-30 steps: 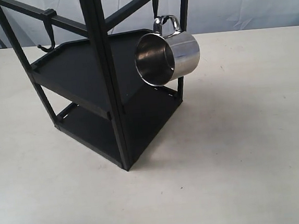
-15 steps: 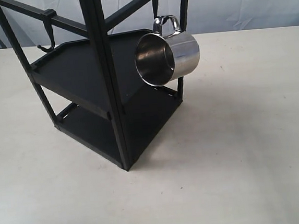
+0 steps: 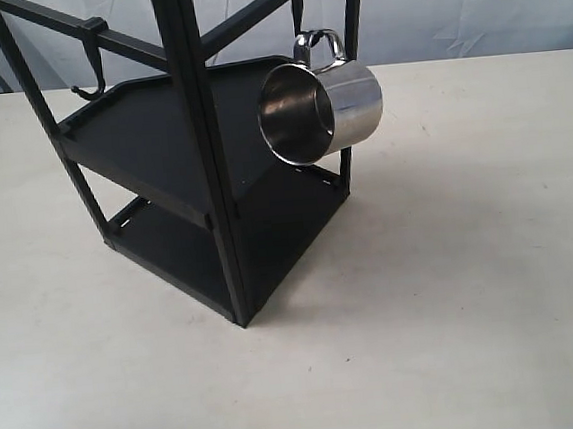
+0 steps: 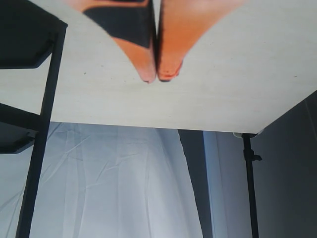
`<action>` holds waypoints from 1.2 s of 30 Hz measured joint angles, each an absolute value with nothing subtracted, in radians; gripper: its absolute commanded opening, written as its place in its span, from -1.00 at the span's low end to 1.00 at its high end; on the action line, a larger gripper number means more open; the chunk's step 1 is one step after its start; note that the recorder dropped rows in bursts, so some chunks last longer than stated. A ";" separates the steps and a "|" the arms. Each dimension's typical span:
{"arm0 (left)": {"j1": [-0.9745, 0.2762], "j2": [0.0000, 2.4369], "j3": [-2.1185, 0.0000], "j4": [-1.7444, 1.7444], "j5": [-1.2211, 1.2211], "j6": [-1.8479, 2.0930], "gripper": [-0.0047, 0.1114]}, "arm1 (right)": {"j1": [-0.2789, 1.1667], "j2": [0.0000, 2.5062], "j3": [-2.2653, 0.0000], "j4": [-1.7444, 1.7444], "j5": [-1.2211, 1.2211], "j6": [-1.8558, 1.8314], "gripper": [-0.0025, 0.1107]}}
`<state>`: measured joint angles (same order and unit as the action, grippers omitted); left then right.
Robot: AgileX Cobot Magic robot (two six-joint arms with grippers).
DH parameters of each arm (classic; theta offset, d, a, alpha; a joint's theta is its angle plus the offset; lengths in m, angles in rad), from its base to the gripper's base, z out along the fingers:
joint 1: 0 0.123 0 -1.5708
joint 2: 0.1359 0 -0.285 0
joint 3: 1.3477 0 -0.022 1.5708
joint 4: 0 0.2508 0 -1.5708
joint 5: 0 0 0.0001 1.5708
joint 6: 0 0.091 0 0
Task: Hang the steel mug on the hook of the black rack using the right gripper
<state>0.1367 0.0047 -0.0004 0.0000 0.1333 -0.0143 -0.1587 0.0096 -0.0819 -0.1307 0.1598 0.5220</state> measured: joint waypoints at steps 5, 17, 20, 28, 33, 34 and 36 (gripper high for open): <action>0.137 0.005 0.000 0.000 0.133 -0.014 -0.89 | -0.246 0.010 -0.047 -0.106 0.160 0.513 -0.35; 0.137 0.005 0.000 0.000 0.133 -0.014 -0.89 | -0.253 0.008 -0.027 -0.050 0.160 0.511 -0.35; 0.137 0.005 0.000 0.000 0.133 -0.014 -0.89 | -0.253 0.008 -0.027 -0.050 0.160 0.511 -0.35; 0.137 0.005 0.000 0.000 0.133 -0.014 -0.89 | -0.253 0.008 -0.027 -0.050 0.160 0.511 -0.35; 0.137 0.005 0.000 0.000 0.133 -0.014 -0.89 | -0.253 0.008 -0.027 -0.050 0.160 0.511 -0.35; 0.137 0.005 0.000 0.000 0.133 -0.014 -0.89 | -0.253 0.008 -0.027 -0.050 0.160 0.511 -0.35; 0.137 0.005 0.000 0.000 0.133 -0.014 -0.89 | -0.253 0.008 -0.027 -0.050 0.160 0.511 -0.35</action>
<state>0.1367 0.0047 -0.0004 0.0000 0.1333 -0.0143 -0.2532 0.0080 -0.0274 -0.0498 0.1598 0.5110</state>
